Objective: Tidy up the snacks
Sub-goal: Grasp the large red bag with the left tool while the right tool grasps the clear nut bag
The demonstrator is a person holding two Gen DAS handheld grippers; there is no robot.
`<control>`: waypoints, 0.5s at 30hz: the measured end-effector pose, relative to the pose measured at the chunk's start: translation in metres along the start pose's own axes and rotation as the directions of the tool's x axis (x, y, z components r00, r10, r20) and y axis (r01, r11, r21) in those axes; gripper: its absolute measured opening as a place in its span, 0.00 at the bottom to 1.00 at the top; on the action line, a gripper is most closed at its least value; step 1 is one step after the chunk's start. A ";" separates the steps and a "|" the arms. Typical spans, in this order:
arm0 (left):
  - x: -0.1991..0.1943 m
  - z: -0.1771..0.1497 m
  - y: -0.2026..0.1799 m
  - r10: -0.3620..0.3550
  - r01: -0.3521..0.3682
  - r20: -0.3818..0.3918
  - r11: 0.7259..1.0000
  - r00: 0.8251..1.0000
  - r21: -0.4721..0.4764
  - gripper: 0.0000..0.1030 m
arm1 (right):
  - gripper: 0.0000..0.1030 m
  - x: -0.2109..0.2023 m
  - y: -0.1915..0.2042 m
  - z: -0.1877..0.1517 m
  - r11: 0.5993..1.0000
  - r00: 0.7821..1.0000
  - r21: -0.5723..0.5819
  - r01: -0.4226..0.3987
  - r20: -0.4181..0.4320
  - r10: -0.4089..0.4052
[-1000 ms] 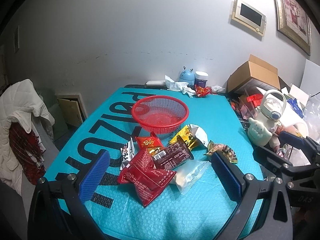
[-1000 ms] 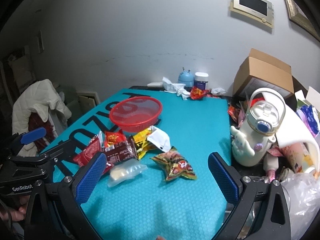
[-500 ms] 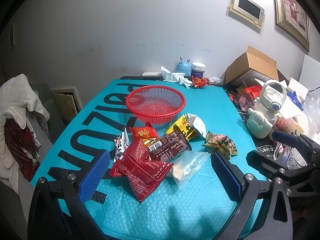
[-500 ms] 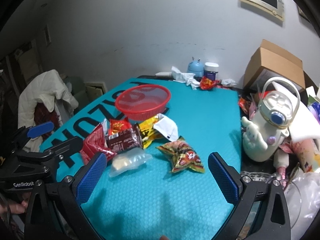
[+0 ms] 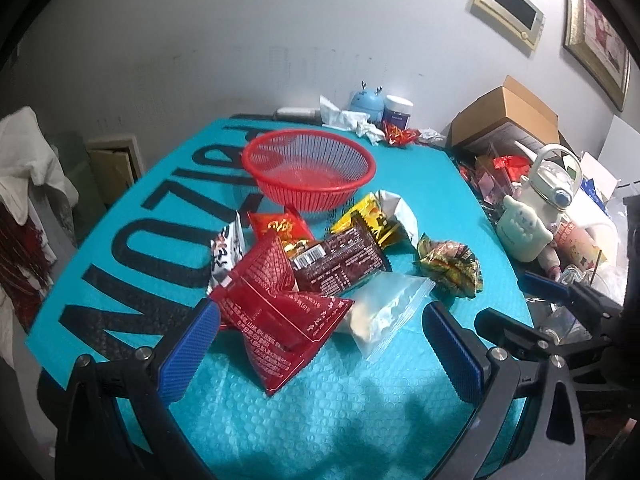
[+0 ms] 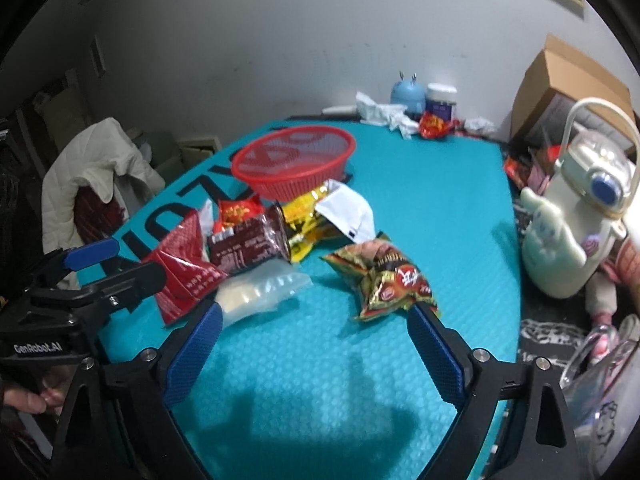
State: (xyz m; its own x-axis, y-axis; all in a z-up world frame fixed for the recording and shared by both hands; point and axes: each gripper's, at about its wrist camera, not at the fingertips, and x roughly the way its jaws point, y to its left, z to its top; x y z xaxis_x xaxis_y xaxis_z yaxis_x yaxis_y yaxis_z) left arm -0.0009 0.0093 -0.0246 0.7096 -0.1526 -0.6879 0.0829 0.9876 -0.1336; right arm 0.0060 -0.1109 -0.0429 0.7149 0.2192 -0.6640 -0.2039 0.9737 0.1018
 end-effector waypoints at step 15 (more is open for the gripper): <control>0.042 0.006 0.025 -0.017 0.015 -0.087 1.000 0.996 -0.025 0.99 | 0.89 0.043 0.009 0.005 0.998 0.995 -0.023 -0.053 -0.083 0.051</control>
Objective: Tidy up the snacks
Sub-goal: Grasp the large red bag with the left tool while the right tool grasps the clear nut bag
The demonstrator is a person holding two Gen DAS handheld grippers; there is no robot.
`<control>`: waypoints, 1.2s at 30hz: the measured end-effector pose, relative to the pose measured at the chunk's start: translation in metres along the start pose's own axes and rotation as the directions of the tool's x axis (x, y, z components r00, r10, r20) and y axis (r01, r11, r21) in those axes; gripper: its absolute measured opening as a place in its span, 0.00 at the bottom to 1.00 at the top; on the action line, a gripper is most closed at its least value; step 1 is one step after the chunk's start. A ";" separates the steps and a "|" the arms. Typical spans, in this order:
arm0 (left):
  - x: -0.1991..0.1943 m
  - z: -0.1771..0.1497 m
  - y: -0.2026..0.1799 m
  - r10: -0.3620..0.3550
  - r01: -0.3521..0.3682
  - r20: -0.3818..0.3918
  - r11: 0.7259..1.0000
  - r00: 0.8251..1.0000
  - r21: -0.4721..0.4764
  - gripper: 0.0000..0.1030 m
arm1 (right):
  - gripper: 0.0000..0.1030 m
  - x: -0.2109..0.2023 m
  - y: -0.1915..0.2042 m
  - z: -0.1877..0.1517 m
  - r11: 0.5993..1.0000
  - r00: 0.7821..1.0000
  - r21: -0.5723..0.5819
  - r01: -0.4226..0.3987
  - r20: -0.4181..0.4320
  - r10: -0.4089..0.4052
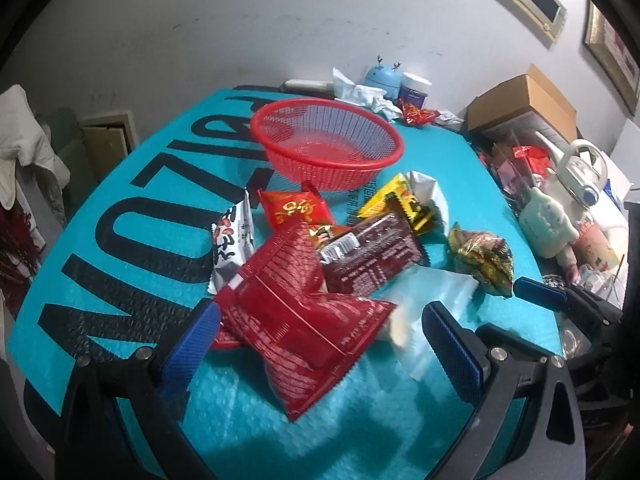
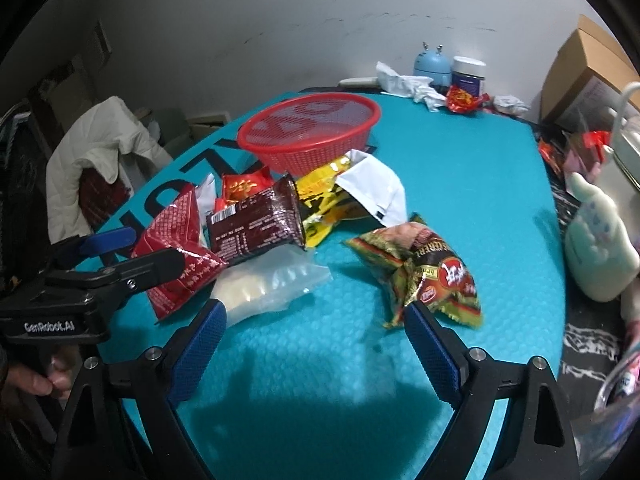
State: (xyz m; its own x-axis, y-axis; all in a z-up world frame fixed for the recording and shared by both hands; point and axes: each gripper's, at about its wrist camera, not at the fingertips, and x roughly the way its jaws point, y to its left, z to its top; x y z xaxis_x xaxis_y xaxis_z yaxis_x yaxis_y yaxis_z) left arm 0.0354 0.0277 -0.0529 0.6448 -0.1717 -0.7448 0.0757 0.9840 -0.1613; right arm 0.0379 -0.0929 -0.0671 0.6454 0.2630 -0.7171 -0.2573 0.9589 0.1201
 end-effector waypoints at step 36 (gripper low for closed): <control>0.032 0.007 0.024 -0.097 0.104 -0.080 0.991 0.992 0.083 0.78 | 0.46 0.041 0.031 0.011 0.995 0.997 -0.074 -0.070 -0.033 0.068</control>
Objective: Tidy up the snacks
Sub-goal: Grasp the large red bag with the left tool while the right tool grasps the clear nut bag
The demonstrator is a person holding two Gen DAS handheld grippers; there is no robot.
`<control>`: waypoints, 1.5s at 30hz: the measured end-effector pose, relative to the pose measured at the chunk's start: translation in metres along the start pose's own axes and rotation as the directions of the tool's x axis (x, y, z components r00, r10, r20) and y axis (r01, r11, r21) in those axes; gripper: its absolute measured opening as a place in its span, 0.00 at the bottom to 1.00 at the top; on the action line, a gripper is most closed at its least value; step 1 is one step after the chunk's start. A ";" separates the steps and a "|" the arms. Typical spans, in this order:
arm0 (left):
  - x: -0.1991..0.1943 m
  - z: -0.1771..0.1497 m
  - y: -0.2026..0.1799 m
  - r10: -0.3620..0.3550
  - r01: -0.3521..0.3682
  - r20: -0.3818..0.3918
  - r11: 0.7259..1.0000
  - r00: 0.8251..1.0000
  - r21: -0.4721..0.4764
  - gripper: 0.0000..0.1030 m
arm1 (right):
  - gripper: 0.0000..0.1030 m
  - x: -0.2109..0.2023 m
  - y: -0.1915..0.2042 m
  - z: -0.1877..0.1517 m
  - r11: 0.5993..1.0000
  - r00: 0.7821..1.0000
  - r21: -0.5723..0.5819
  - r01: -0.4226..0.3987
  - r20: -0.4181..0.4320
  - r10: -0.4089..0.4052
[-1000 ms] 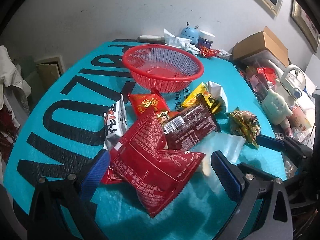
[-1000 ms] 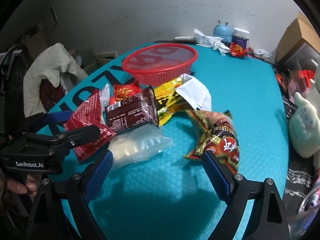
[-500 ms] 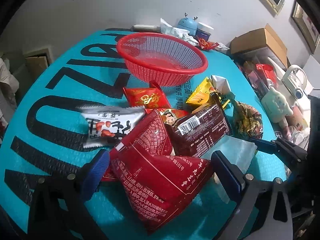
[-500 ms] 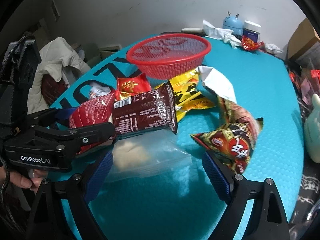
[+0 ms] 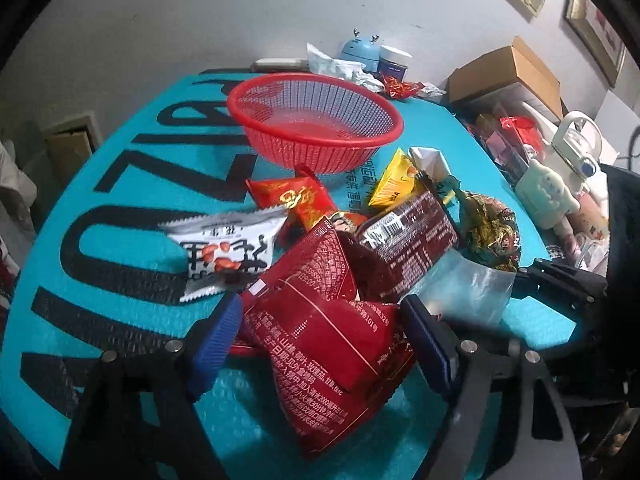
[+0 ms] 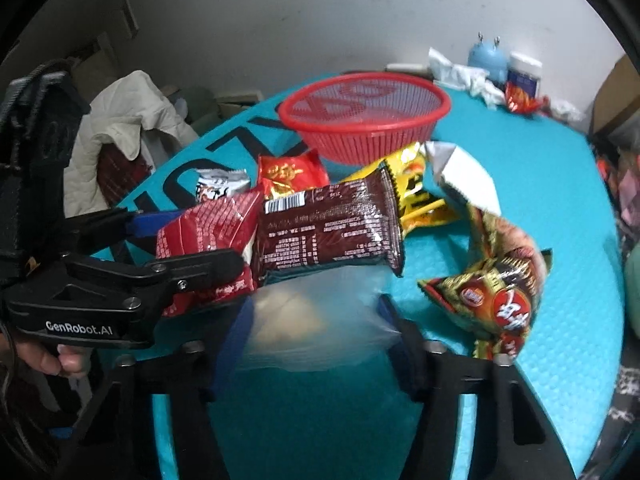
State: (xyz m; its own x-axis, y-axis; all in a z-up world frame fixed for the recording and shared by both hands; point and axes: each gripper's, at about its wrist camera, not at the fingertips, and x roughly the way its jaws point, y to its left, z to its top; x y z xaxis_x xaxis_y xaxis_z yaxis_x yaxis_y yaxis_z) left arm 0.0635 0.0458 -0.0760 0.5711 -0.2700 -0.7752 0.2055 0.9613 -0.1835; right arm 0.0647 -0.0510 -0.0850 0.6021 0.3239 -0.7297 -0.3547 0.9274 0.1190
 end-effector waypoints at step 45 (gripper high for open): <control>-0.030 -0.013 -0.036 0.090 -0.089 -0.002 0.988 0.996 0.130 0.94 | 0.70 -0.036 -0.036 -0.030 0.995 0.998 0.090 -0.033 -0.056 0.038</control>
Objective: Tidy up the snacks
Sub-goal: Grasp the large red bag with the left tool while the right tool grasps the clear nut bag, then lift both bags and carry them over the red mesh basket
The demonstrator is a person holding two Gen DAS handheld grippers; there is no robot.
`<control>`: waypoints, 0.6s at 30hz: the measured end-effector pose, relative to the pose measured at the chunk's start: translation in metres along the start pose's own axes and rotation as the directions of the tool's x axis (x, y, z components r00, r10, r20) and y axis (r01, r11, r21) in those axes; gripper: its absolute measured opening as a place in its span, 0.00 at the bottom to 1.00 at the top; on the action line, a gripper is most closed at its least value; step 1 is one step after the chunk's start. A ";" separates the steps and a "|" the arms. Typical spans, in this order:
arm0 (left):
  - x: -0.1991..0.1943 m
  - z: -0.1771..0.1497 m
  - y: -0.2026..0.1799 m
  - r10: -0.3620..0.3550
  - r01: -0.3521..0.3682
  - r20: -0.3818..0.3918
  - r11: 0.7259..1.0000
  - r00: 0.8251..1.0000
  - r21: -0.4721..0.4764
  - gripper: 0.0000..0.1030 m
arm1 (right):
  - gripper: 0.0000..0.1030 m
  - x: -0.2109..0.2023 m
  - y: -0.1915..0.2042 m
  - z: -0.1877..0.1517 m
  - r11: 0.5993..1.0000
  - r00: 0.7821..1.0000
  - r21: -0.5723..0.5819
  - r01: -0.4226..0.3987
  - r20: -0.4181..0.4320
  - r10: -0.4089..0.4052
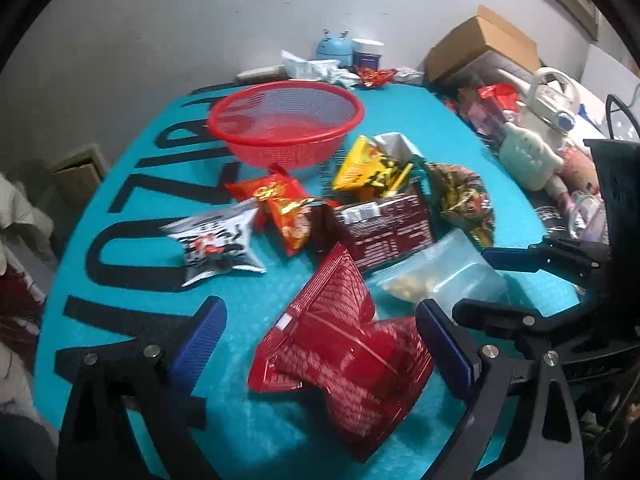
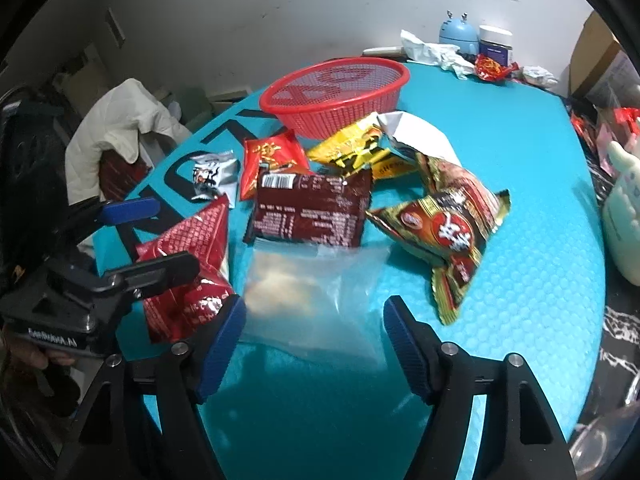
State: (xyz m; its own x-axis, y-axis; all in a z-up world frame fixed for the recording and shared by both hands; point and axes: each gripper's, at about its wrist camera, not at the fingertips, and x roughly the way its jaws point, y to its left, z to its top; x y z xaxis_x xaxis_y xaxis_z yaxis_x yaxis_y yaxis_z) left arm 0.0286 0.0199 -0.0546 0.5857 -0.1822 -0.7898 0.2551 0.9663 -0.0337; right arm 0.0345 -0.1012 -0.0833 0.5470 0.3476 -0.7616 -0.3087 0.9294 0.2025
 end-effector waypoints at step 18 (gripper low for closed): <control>0.003 -0.018 0.026 -0.124 0.100 -0.086 0.963 0.989 -0.250 0.94 | 0.42 0.028 0.016 0.003 0.991 0.991 -0.092 0.093 -0.086 -0.101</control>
State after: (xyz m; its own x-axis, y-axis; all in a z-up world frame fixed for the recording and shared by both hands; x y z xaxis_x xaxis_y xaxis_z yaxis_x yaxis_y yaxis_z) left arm 0.0231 0.0475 -0.0683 0.4814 -0.2847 -0.8290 0.1119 0.9580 -0.2641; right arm 0.0475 -0.0762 -0.0996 0.5061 0.2401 -0.8284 -0.3269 0.9422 0.0734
